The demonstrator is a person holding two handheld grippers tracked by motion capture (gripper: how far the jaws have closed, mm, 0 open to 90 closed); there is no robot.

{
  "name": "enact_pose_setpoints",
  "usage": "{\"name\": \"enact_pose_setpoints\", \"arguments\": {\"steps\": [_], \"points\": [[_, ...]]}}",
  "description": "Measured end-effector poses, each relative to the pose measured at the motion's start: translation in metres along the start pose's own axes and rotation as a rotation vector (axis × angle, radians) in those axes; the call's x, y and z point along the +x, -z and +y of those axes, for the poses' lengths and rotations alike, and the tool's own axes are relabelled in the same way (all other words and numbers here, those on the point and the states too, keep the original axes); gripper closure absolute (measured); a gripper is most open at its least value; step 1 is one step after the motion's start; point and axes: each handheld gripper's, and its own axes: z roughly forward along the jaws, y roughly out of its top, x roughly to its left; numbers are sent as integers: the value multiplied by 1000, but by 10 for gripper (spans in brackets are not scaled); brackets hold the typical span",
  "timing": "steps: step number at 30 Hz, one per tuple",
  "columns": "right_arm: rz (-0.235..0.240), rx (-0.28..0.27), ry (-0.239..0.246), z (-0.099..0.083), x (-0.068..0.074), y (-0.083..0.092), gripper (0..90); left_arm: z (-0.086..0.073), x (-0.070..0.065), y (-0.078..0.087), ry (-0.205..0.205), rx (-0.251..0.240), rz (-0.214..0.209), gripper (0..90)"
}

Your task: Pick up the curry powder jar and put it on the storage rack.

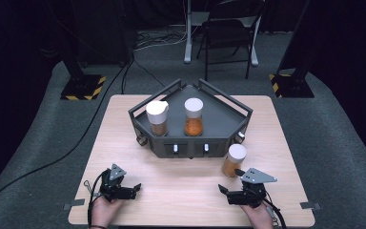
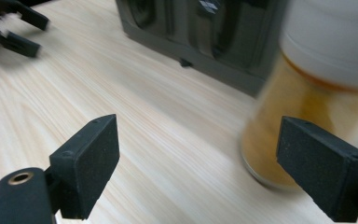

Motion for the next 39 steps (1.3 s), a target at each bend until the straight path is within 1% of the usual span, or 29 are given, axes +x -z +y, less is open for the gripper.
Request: {"name": "enact_pose_setpoints", "arguments": {"steps": [1, 3, 5, 8, 10, 11, 14, 15, 16, 18, 20, 24, 25, 26, 32, 35, 37, 39], "points": [[-4, 5, -9, -2, -2, 1, 122, 0, 0, 0, 0, 0, 0, 26], [-19, 18, -41, -10, -8, 4, 119, 0, 0, 0, 0, 0, 0, 26], [-19, 18, -73, -18, -16, 7, 118, 0, 0, 0, 1, -1, 0, 26], [-60, 50, -75, -21, -19, 9, 117, 0, 0, 0, 0, 0, 1, 26], [-79, 59, -76, -24, -21, 11, 120, 0, 0, 0, 0, 0, 1, 26], [-90, 73, -79, -24, -22, 11, 118, 0, 0, 0, 1, 0, 1, 26], [-102, 77, -109, -29, -29, 13, 120, 0, 0, 0, 1, 0, 1, 26], [-108, 84, -105, -29, -29, 13, 120, 0, 0, 0, 1, 0, 1, 26], [-124, 98, -95, -28, -28, 12, 120, 0, 0, 0, 1, -1, 1, 26], [-138, 132, -88, -25, -28, 10, 118, 0, 0, 0, 0, 0, 1, 26], [-137, 162, -84, -23, -29, 9, 117, 0, 0, 0, 0, 0, 1, 26], [-148, 195, -70, -21, -27, 8, 118, 0, 0, 0, 0, 0, 1, 26], [-148, 201, -79, -21, -27, 8, 118, 0, -1, 0, 1, 1, 3, 26], [-144, 204, -84, -22, -28, 9, 122, 0, -1, 0, 1, 0, 3, 26], [-162, 208, -99, -23, -29, 11, 117, 0, -1, 0, 2, 0, 4, 25], [-180, 215, -93, -23, -29, 11, 114, 0, -1, 0, 2, 1, 4, 26], [-194, 213, -105, -23, -30, 12, 110, 0, -1, 0, 2, 0, 4, 25], [-198, 214, -111, -23, -31, 11, 103, 0, -1, 0, 2, 0, 5, 25]]}}
